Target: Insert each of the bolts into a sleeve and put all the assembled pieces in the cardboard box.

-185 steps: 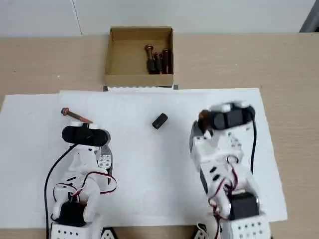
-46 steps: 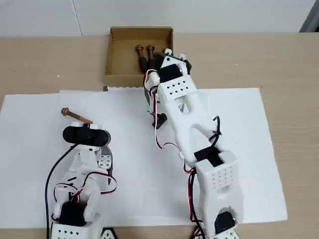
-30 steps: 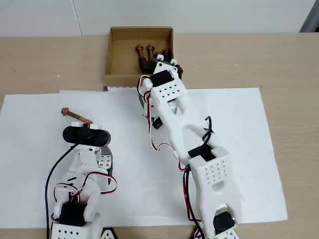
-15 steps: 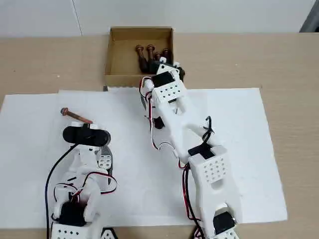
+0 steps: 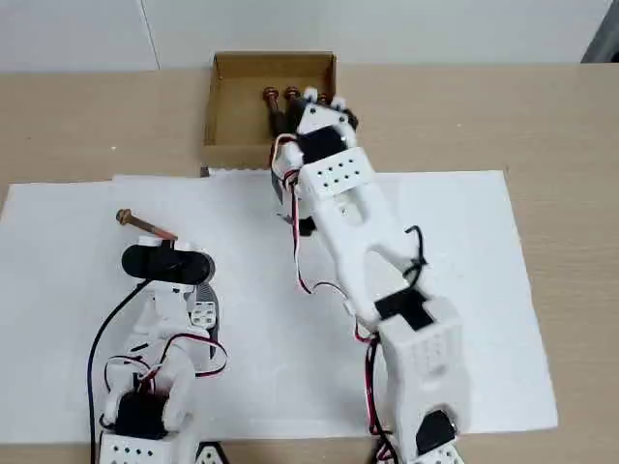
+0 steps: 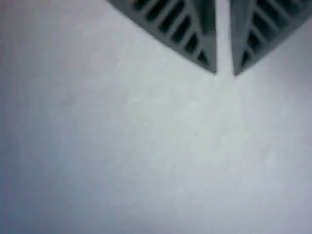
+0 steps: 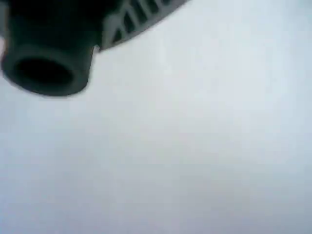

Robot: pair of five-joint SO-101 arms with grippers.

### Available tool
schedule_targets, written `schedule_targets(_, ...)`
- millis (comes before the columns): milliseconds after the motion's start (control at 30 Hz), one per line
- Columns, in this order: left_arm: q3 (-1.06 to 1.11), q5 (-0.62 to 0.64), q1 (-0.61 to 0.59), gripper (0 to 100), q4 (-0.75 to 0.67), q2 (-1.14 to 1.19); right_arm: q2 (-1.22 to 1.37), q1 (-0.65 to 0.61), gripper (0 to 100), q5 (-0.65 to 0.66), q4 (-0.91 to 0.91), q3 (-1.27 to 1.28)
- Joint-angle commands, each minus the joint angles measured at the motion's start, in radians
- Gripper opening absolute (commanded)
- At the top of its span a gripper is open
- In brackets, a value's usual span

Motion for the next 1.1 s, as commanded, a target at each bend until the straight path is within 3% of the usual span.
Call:
schedule_targets(0,-0.004,-0.008,0.003,1,-0.003,-0.009,-0.194,-0.002,0.3,0.034,0.044,-0.037)
schedule_targets(367,-0.008,-0.005,-0.006,1,-0.003,-0.009,-0.535,0.035,0.3,0.061,0.059,0.029)
schedule_targets(667,-0.239,-0.003,-0.008,1,0.002,-0.003,-0.998,0.143,0.3,0.115,0.048,0.488)
schedule_targets(867,-0.42,-0.002,-0.008,1,0.147,0.015,-1.254,0.228,0.3,0.115,0.028,0.801)
schedule_targets(1067,-0.654,0.084,-0.08,1,0.219,0.267,-1.442,0.318,0.3,0.115,-0.039,1.085)
